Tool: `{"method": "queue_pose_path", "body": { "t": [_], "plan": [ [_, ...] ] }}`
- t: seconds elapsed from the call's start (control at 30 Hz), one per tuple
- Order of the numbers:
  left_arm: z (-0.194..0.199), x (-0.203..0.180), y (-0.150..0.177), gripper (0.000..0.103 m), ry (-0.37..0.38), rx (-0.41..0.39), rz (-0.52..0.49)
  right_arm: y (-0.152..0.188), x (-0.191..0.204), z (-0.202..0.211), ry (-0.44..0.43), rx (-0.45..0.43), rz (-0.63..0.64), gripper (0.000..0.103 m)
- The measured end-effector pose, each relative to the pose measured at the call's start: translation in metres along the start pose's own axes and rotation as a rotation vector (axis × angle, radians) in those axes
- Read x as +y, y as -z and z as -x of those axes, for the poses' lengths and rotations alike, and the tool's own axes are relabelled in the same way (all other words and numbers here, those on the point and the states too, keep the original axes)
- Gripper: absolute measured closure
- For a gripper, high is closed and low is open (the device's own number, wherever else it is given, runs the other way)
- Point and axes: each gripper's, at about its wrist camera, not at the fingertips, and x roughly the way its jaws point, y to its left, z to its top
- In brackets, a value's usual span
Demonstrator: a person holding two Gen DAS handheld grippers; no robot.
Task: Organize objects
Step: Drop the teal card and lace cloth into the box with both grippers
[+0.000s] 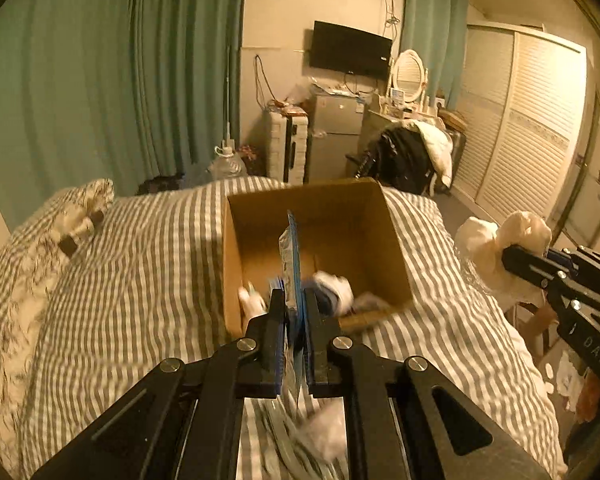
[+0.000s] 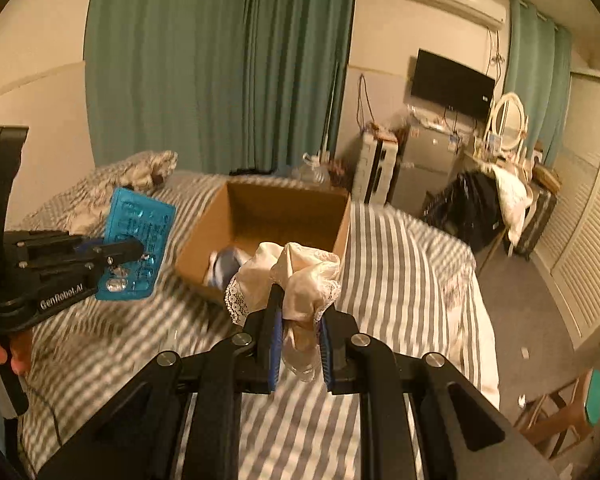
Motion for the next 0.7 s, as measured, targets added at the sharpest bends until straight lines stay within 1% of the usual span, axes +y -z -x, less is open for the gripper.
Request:
{"method": "queue_pose_path", "body": {
  "t": [0.07, 0.2, 0.27, 0.37, 0.5, 0.63, 0.67, 0.7],
  "plan": [
    [-0.014, 0.005, -0.014, 0.095, 0.003, -0.001, 0.004, -0.018, -0.003, -0.015, -0.008, -0.016, -0.010, 0.088],
    [-0.057, 0.016, -0.036, 0.095, -0.004, 0.012, 0.013, -0.048, -0.008, -0.052, -0.018, -0.033, -0.030, 0.088],
    [-0.078, 0.019, -0.042, 0.095, -0.005, 0.020, 0.013, -0.061, -0.009, -0.076, -0.024, -0.031, -0.036, 0.088],
    [-0.106, 0.018, -0.042, 0.095, -0.003, 0.026, -0.010, -0.072, -0.008, -0.113, -0.037, -0.011, -0.042, 0.088],
    [-0.140, 0.017, -0.033, 0.095, -0.022, 0.055, -0.018, -0.070, -0.005, -0.160, -0.043, 0.038, -0.046, 0.088],
    [-0.159, 0.023, -0.023, 0.094, -0.012, 0.073, 0.004, -0.059, -0.007, -0.195, -0.057, 0.081, -0.074, 0.088],
    [-0.160, 0.024, -0.022, 0.093, -0.010, 0.076, 0.005, -0.055, -0.008, -0.200, -0.062, 0.085, -0.085, 0.086],
    [-0.161, 0.024, -0.021, 0.092, -0.011, 0.080, 0.005, -0.053, -0.008, -0.203, -0.064, 0.087, -0.092, 0.081]
  ]
}}
